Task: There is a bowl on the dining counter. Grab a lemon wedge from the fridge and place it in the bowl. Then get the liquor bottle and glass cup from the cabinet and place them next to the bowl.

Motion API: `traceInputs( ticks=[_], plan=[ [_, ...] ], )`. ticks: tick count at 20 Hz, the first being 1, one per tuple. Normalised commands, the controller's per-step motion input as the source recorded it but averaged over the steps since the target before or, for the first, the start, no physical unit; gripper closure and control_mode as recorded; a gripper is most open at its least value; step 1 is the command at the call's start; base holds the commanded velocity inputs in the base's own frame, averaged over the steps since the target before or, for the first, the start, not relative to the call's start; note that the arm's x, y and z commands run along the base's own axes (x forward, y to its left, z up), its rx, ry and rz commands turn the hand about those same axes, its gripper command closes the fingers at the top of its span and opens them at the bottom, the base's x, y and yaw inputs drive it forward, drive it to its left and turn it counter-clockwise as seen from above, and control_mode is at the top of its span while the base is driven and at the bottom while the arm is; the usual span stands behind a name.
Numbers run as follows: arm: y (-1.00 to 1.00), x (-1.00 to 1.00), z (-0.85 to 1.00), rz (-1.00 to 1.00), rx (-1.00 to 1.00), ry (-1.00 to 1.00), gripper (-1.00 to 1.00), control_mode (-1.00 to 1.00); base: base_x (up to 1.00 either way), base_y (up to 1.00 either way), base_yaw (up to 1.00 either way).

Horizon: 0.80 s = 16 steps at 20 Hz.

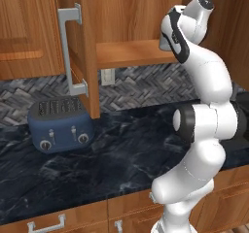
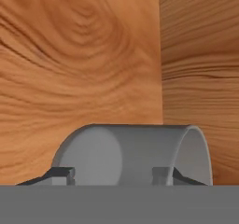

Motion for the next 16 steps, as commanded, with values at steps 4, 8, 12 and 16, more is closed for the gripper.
traceInputs(
  ticks=[4,8,12,16],
  plan=[
    [0.0,0.0,-0.25,0.02,0.0,0.04,1.0,-1.0,0.0,0.0,0.0],
    [0.0,-0.1,-0.09,0.01,0.0,-0.03,1.0,-1.0,0.0,0.0,0.0],
    [0.11,-0.39,-0.09,0.01,0.0,-0.14,1.0,-1.0,0.0,0.0,0.0],
    [0.21,-0.45,-0.21,0.01,-0.01,-0.15,1.0,-1.0,0.0,0.0,0.0]
  ],
)
